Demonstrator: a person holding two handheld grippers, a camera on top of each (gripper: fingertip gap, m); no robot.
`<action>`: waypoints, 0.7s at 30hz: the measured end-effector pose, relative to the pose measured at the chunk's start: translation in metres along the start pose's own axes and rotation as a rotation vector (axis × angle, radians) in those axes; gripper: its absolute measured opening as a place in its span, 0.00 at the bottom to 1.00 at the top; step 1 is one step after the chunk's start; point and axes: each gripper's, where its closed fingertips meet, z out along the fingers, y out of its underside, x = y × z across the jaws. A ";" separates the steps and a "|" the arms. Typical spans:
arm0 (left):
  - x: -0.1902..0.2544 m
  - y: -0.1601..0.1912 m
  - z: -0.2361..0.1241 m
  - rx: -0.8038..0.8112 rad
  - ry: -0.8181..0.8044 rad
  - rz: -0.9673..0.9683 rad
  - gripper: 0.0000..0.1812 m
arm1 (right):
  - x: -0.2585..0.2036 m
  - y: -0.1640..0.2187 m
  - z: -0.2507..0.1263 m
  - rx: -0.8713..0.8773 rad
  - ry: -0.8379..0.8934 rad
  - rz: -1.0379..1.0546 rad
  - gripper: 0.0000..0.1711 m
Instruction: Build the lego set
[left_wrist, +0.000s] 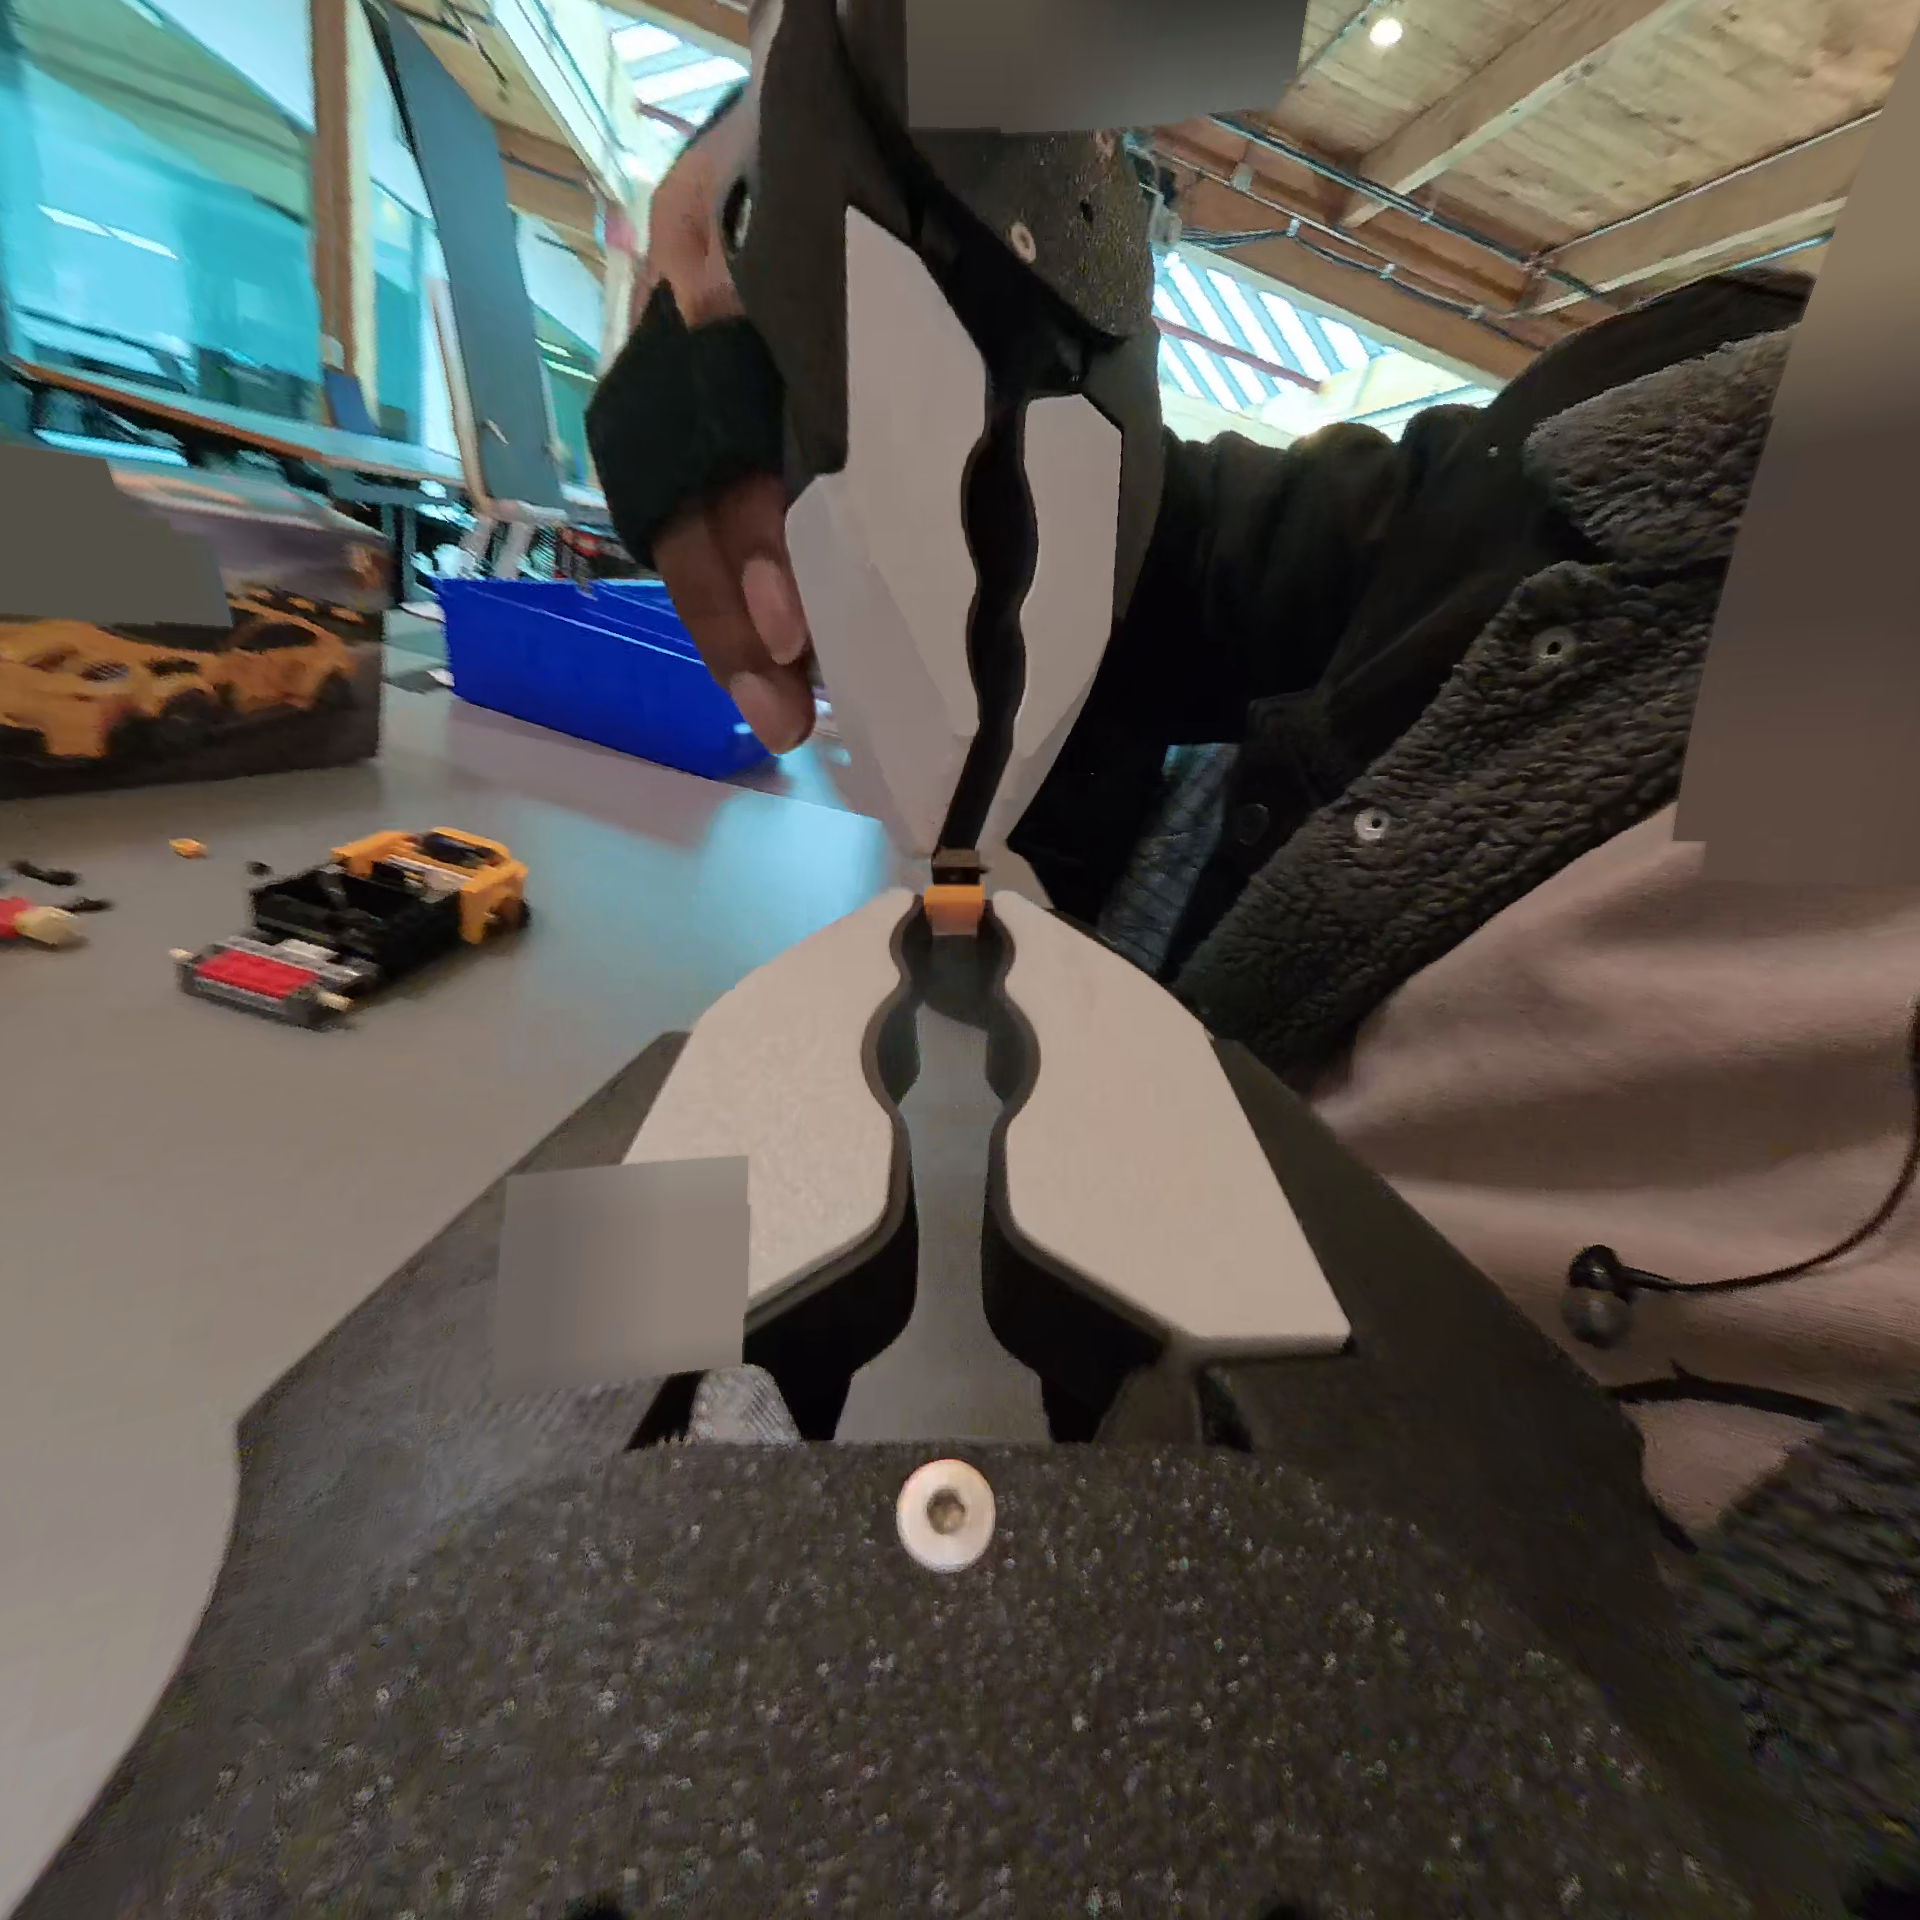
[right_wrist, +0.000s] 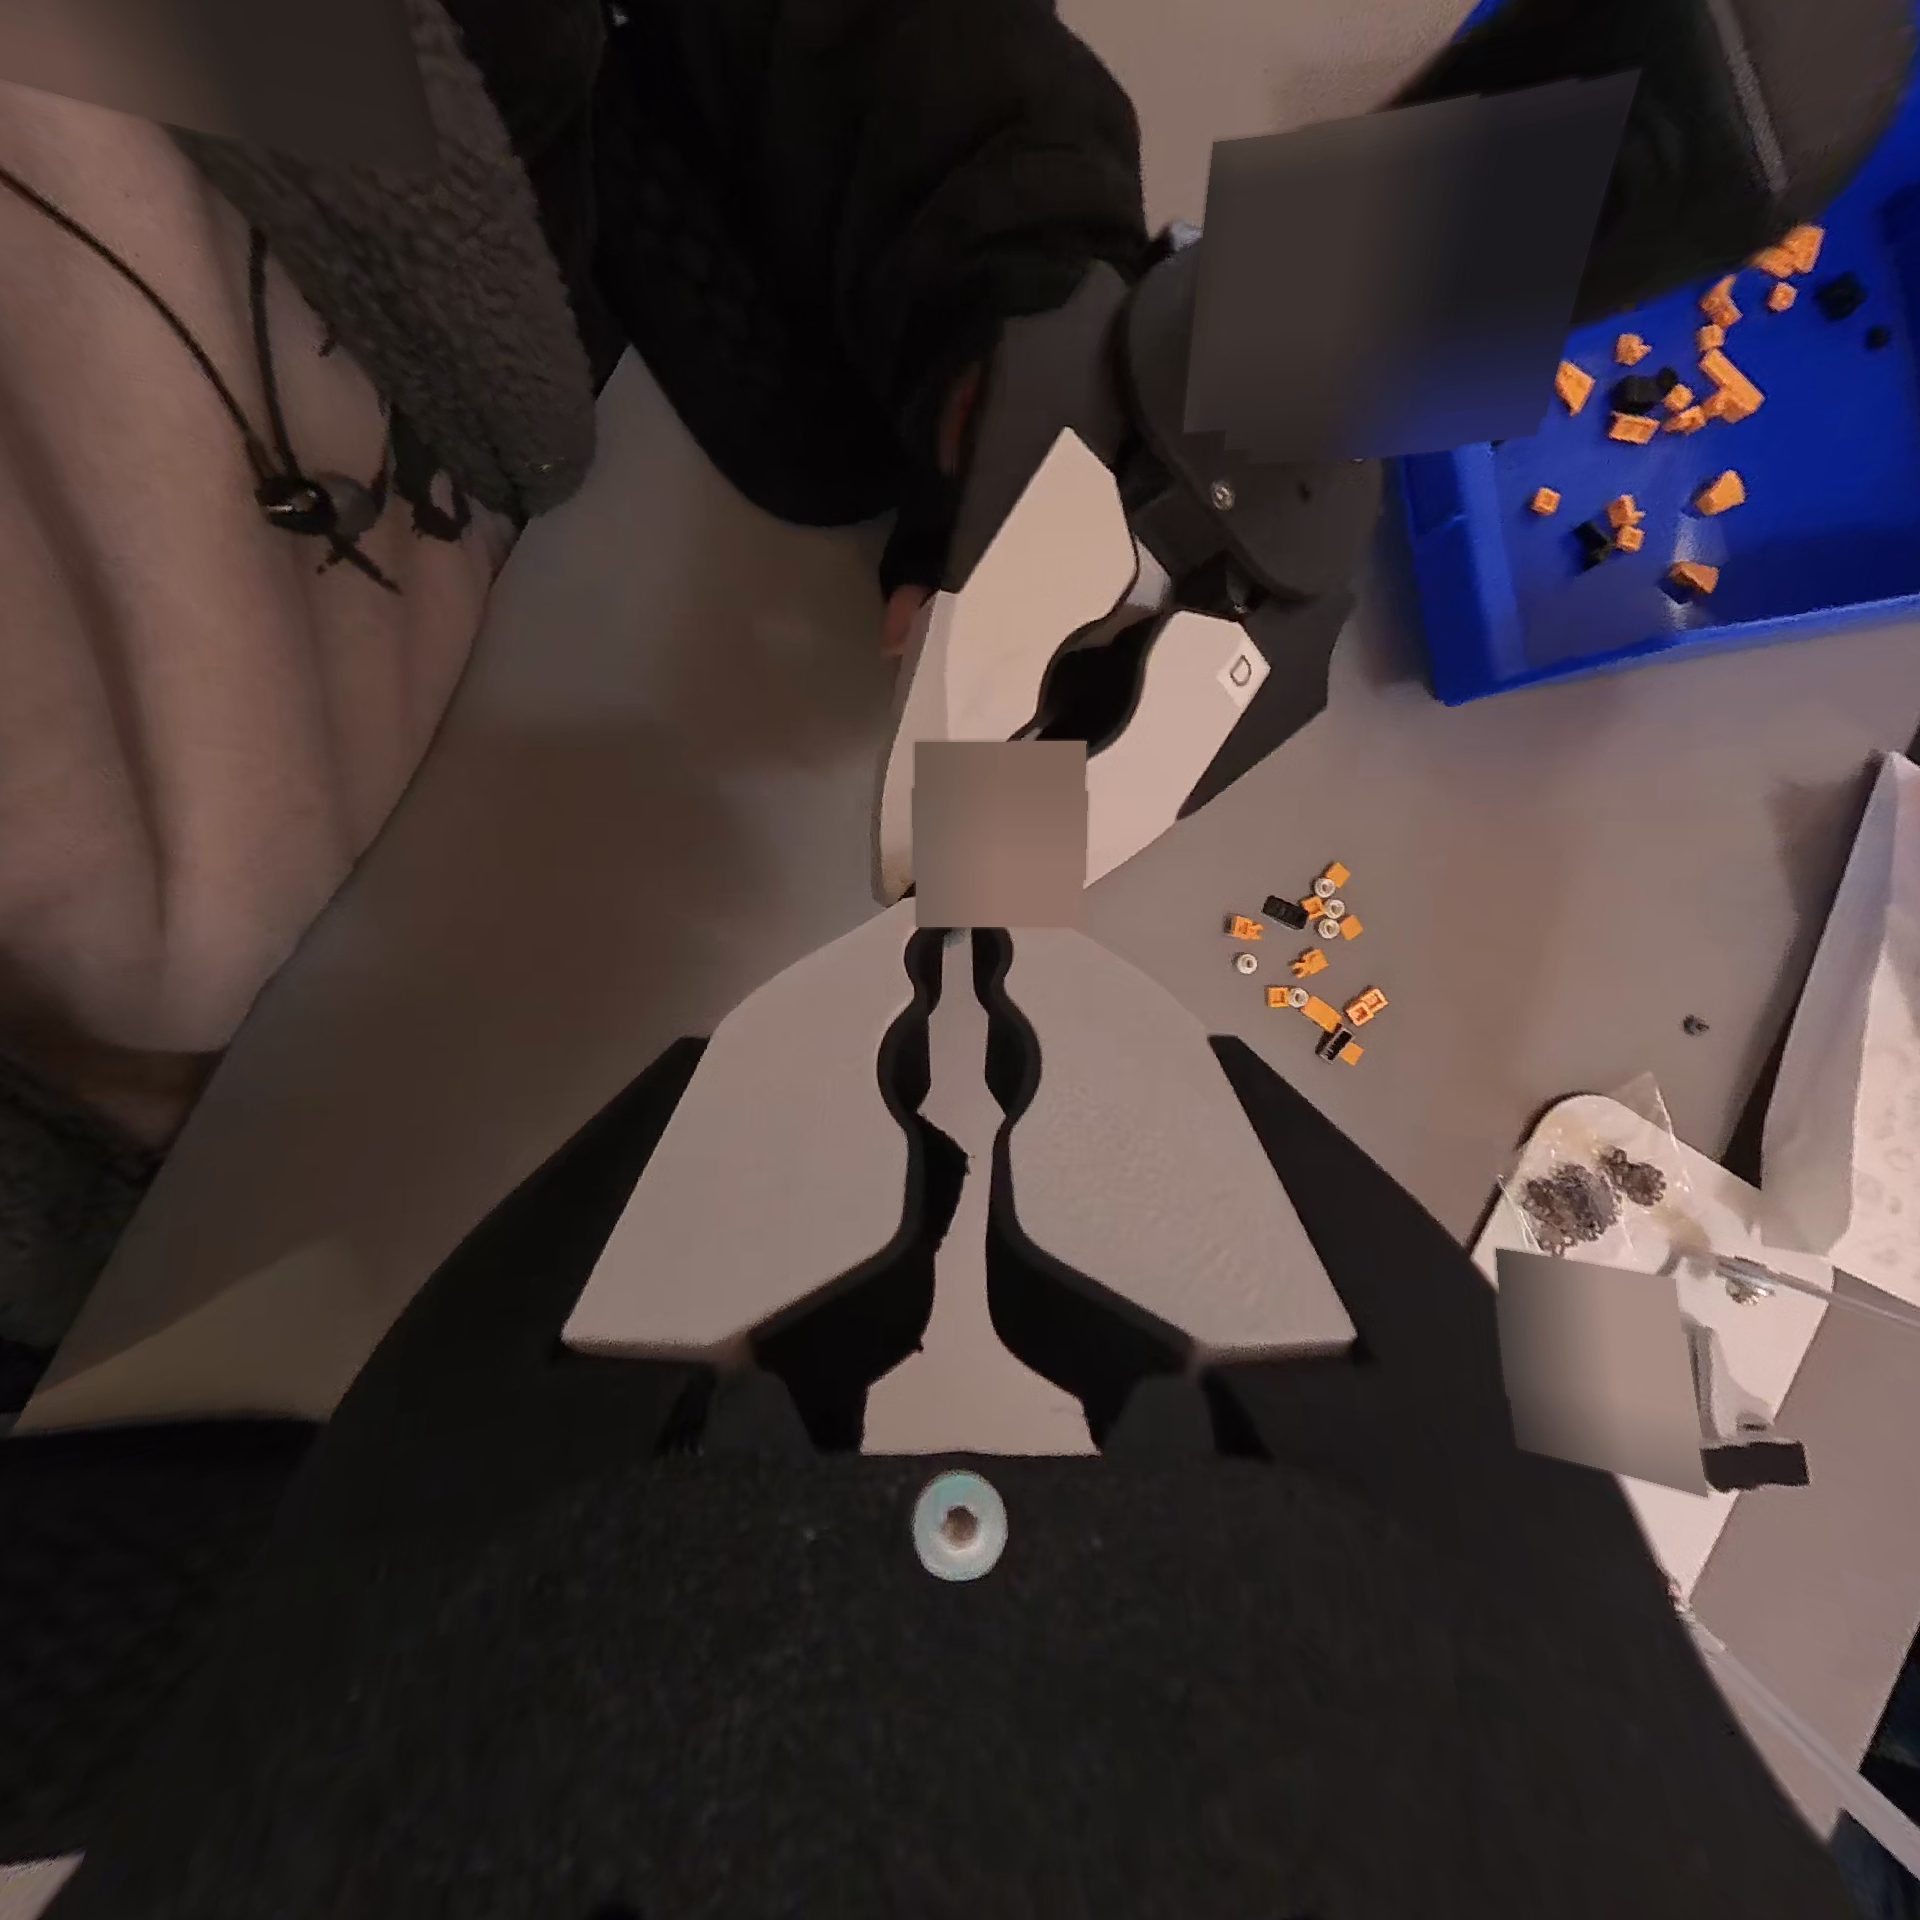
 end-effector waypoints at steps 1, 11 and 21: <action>0.002 0.002 0.001 -0.011 0.019 -0.032 0.04 | -0.002 0.001 0.001 -0.008 -0.006 -0.008 0.03; 0.006 0.027 0.012 -0.169 0.045 -0.131 0.04 | -0.018 0.016 0.012 -0.114 -0.094 -0.040 0.00; -0.008 0.046 0.016 -0.278 -0.074 -0.147 0.04 | -0.019 0.037 0.023 -0.219 -0.066 0.053 0.00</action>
